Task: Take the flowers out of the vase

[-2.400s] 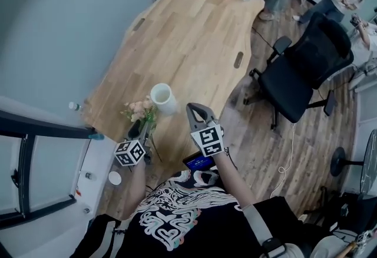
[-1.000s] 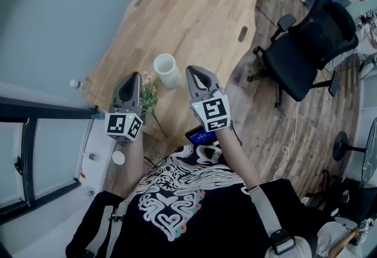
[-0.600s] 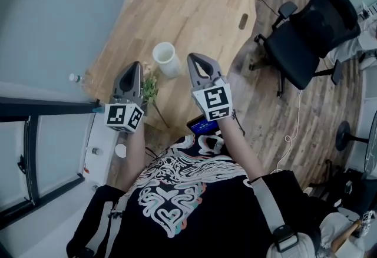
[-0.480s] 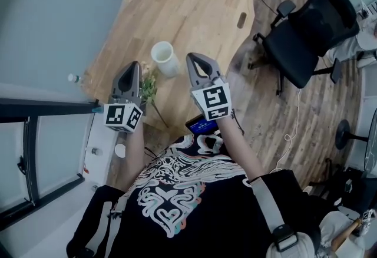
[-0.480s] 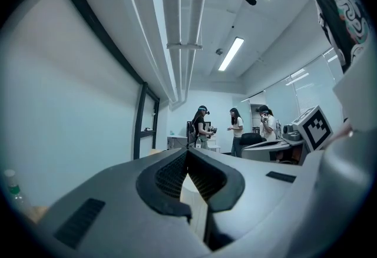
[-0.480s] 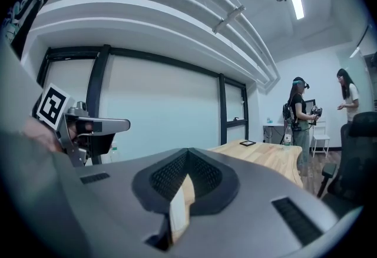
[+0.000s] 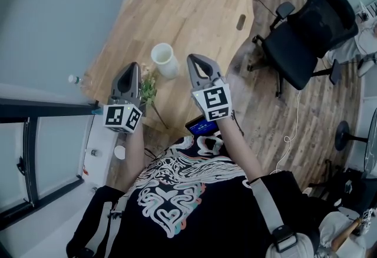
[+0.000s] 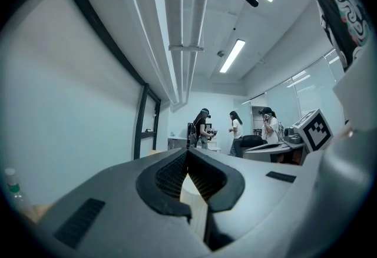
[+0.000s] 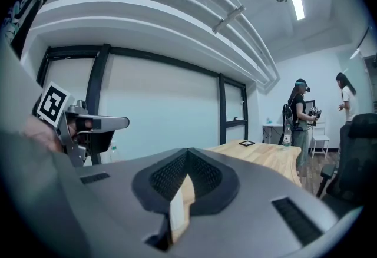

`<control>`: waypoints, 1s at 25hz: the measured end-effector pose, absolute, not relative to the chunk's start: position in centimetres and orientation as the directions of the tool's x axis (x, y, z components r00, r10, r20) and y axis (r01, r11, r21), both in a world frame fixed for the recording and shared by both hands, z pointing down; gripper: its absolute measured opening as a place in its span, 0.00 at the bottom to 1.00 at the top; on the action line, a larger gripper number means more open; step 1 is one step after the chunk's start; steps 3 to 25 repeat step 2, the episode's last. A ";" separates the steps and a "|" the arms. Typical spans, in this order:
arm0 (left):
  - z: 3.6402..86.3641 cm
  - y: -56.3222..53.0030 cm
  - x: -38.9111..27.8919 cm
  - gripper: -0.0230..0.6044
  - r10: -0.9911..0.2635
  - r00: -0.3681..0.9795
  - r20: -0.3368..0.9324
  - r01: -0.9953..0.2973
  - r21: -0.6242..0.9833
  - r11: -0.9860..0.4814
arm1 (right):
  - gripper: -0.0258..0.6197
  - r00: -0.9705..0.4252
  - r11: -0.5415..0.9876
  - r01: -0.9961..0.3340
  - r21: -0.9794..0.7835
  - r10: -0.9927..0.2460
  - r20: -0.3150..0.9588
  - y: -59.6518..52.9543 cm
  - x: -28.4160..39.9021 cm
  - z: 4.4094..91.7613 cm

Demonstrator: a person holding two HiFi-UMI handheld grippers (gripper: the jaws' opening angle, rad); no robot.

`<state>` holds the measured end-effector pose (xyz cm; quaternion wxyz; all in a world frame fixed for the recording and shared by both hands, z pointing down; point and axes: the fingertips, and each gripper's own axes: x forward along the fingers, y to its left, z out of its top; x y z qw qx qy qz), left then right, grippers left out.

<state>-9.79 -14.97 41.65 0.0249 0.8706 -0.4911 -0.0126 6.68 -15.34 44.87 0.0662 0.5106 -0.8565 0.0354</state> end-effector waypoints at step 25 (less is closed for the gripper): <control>41.6 -14.9 -9.7 0.04 -0.852 0.523 0.006 -0.852 0.051 -0.522 | 0.05 -0.471 0.478 -0.878 0.009 -0.869 0.151 -15.2 6.6 44.9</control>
